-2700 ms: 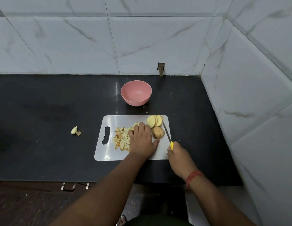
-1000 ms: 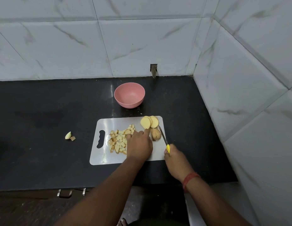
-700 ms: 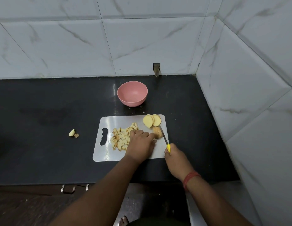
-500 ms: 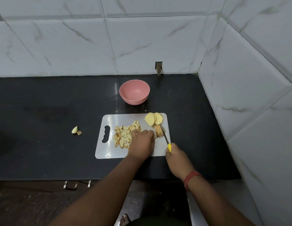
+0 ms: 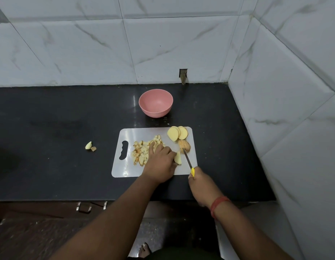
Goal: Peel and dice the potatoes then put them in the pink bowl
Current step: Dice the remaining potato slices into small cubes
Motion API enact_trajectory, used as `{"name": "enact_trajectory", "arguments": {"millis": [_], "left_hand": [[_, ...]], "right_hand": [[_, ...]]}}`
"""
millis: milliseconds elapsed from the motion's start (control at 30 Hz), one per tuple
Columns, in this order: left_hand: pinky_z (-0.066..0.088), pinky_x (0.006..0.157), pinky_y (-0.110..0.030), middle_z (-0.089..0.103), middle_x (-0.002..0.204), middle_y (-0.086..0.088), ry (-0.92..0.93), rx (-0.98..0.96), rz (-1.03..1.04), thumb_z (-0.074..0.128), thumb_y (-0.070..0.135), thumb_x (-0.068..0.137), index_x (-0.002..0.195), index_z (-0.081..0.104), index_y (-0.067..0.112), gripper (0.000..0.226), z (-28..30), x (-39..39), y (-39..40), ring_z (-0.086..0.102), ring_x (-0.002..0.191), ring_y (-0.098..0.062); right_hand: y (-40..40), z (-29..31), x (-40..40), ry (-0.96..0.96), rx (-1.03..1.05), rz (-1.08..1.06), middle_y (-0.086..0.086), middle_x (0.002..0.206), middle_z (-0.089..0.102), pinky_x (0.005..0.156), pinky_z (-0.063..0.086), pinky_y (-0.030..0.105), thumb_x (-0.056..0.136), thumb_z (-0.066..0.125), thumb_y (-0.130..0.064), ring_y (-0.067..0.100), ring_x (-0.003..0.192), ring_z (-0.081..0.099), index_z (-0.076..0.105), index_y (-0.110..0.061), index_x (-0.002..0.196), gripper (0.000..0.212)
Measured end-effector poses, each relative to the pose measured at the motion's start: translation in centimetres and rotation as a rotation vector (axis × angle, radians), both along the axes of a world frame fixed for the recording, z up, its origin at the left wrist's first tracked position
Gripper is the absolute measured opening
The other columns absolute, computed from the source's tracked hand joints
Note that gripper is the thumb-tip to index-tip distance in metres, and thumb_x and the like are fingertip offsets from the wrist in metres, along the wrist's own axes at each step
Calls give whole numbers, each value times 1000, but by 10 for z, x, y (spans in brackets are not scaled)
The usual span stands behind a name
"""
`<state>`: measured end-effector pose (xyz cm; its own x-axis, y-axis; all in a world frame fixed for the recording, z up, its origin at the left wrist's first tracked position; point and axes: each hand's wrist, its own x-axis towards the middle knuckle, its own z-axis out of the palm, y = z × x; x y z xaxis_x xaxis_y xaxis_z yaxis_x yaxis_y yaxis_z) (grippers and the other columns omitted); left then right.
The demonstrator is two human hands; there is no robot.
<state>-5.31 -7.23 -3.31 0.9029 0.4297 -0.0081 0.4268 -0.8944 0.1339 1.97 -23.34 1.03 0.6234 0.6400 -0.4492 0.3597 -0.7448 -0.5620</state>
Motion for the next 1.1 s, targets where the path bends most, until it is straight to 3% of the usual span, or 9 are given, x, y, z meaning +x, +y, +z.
{"name": "enact_trajectory", "arguments": {"millis": [167, 233, 300, 433, 667, 800, 933, 1033, 1100], "left_hand": [[8, 119, -52, 60, 115, 6, -36, -73, 98, 57, 44, 95, 122, 65, 24, 34, 2, 5, -7, 46, 119, -21], [8, 118, -52, 60, 114, 7, -47, -95, 125, 59, 46, 94, 122, 65, 26, 35, 1, 5, -6, 46, 119, -20], [8, 118, -53, 60, 114, 8, -46, -95, 135, 60, 47, 93, 122, 65, 26, 35, 2, 5, -5, 46, 119, -20], [10, 117, -53, 61, 115, 7, -23, -96, 137, 60, 48, 93, 119, 65, 26, 34, 5, 7, -4, 45, 120, -21], [11, 116, -52, 63, 111, 7, -33, -90, 134, 62, 51, 91, 112, 66, 26, 34, 5, 7, -2, 47, 118, -21], [12, 116, -52, 63, 112, 6, -23, -86, 127, 61, 52, 90, 113, 66, 25, 35, 4, 8, -1, 47, 118, -21], [13, 116, -53, 64, 112, 6, -16, -79, 123, 61, 51, 90, 112, 66, 25, 34, 5, 9, 0, 48, 118, -22], [12, 116, -53, 64, 113, 6, -10, -80, 125, 61, 52, 90, 113, 66, 25, 36, 5, 9, 0, 47, 119, -22], [13, 117, -53, 64, 113, 6, -8, -77, 127, 61, 53, 90, 114, 66, 26, 36, 4, 9, 0, 48, 119, -22]], "right_hand": [[7, -3, -7, -108, -103, 100, 6, 85, 51, 52, 35, 29, 102, 35, -20, 20, 72, 52, 42, -6, 116, 21], [11, -5, -8, -174, -156, 137, 4, 79, 49, 46, 26, 27, 101, 37, -16, 15, 62, 45, 41, -4, 120, 23], [16, -4, -9, -207, -179, 151, 8, 88, 58, 44, 22, 25, 99, 39, -12, 14, 60, 45, 39, -3, 122, 24], [27, 2, -6, -179, -205, 150, 16, 110, 62, 45, 25, 25, 95, 39, -6, 24, 79, 54, 38, -1, 124, 29], [36, 1, -7, -124, -243, 131, 17, 118, 59, 47, 26, 25, 92, 39, -2, 26, 89, 57, 36, -2, 128, 36], [39, 2, -10, -107, -249, 118, 17, 121, 58, 65, 37, 30, 93, 39, -2, 29, 106, 61, 36, -2, 128, 35], [41, 3, -10, -118, -253, 125, 16, 123, 57, 68, 38, 29, 94, 41, -3, 29, 107, 61, 36, -2, 129, 35], [43, 1, -10, -89, -311, 129, 15, 115, 58, 52, 32, 27, 93, 43, -4, 21, 85, 59, 33, -2, 132, 40], [43, 0, -10, -82, -303, 136, 8, 89, 50, 48, 24, 25, 94, 42, -8, 13, 60, 36, 36, -5, 127, 33]]}}
